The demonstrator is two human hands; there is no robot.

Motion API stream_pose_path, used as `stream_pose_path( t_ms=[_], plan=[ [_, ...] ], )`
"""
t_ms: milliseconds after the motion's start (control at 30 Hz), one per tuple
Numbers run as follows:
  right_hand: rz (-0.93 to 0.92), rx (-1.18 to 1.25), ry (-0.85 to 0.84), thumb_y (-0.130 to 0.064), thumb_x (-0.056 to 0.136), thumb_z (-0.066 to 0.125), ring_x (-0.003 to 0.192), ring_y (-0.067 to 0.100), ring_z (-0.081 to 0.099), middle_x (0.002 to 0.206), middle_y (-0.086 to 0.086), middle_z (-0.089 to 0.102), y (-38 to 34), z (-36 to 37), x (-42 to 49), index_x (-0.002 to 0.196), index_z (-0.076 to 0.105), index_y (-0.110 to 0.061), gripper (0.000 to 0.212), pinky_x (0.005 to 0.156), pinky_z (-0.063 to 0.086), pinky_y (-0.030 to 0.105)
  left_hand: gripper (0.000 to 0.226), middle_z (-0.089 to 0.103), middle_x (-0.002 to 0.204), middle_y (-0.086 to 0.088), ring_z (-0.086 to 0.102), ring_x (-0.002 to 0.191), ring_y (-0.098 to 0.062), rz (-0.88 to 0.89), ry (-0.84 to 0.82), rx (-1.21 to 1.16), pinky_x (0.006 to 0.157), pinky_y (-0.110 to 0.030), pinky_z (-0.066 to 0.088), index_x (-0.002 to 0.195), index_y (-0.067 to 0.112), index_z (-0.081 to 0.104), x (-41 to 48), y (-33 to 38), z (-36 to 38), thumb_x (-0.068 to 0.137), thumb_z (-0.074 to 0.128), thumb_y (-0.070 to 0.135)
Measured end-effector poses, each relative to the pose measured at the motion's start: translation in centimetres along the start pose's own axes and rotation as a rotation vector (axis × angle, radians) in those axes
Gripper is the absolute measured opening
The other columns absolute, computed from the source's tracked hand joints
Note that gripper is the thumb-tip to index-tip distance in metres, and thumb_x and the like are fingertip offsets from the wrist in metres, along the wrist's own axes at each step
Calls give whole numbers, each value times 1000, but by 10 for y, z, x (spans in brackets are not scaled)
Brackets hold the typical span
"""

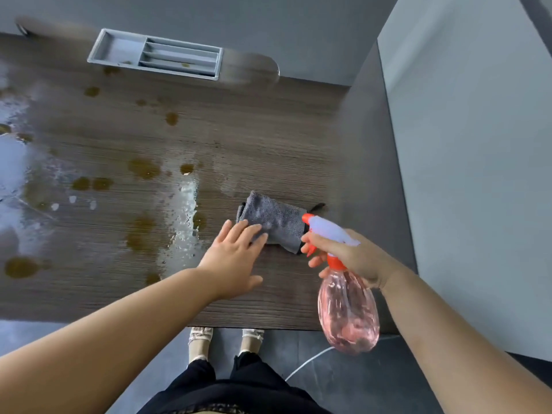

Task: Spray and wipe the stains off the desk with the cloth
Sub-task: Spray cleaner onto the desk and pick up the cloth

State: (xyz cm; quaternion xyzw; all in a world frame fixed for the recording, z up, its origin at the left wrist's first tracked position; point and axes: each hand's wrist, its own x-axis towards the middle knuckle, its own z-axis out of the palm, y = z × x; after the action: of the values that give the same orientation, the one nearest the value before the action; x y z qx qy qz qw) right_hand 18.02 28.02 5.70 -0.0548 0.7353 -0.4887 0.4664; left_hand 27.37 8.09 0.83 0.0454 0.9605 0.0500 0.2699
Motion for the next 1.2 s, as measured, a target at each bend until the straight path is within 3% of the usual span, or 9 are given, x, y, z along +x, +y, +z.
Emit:
stream_pose_path(
  t_ms=[167,300,467,633,767,867,967,1100,1200],
  plan=[
    [123,-249,12,-43,90,58,66,13,63,97,-2,67,5,26,20,128,56,-23,42,81,52,33,82,8,155,-3,4,144,-25,14,51,6,118,-36,3,151,18,6,-1,-9,5,89,49,52],
    [137,-315,21,-37,91,57,59,12,59,96,3,66,2,44,33,127,56,-20,40,70,49,25,77,15,151,-1,12,140,-22,46,74,-67,115,-33,17,150,19,13,-8,-7,10,90,50,49],
    [167,-392,80,-38,85,61,70,13,57,95,6,72,1,55,43,116,66,-13,40,80,49,30,74,10,153,0,14,141,-18,2,95,-267,115,-32,24,150,15,13,-13,-15,18,92,50,42],
    [224,-412,67,-34,85,59,71,14,57,92,9,73,0,60,42,119,64,-10,42,76,47,29,71,6,154,3,19,141,-16,-11,76,-335,110,-30,30,150,15,15,-14,-18,17,93,50,40],
    [183,-379,95,-33,87,60,65,9,51,88,3,69,-5,57,37,100,66,-12,26,70,41,24,68,13,151,6,26,138,-16,-25,86,-371,107,-32,36,148,18,22,-11,-22,15,91,52,40],
    [174,-324,146,-29,88,59,61,8,49,83,0,67,-8,53,37,115,63,-23,27,66,41,21,69,15,150,6,27,137,-16,-18,79,-384,108,-30,34,148,18,23,-11,-23,15,90,53,40],
    [167,-293,164,-30,88,59,60,7,50,82,0,67,-15,52,39,121,62,-23,33,64,41,21,68,18,149,6,27,137,-15,-16,84,-396,109,-28,32,147,18,25,-9,-25,15,90,54,40],
    [155,-289,164,-32,88,59,62,6,52,82,-2,68,-23,56,44,94,67,-26,11,65,41,19,67,21,148,5,28,137,-14,-13,84,-407,109,-26,29,147,18,26,-6,-26,13,90,55,40],
    [196,-266,227,-28,86,61,66,12,55,73,0,67,-20,55,49,82,68,-12,18,67,42,25,68,22,147,5,27,137,-14,-14,76,-406,110,-25,29,147,18,26,-6,-27,13,89,55,40]
  ],
)
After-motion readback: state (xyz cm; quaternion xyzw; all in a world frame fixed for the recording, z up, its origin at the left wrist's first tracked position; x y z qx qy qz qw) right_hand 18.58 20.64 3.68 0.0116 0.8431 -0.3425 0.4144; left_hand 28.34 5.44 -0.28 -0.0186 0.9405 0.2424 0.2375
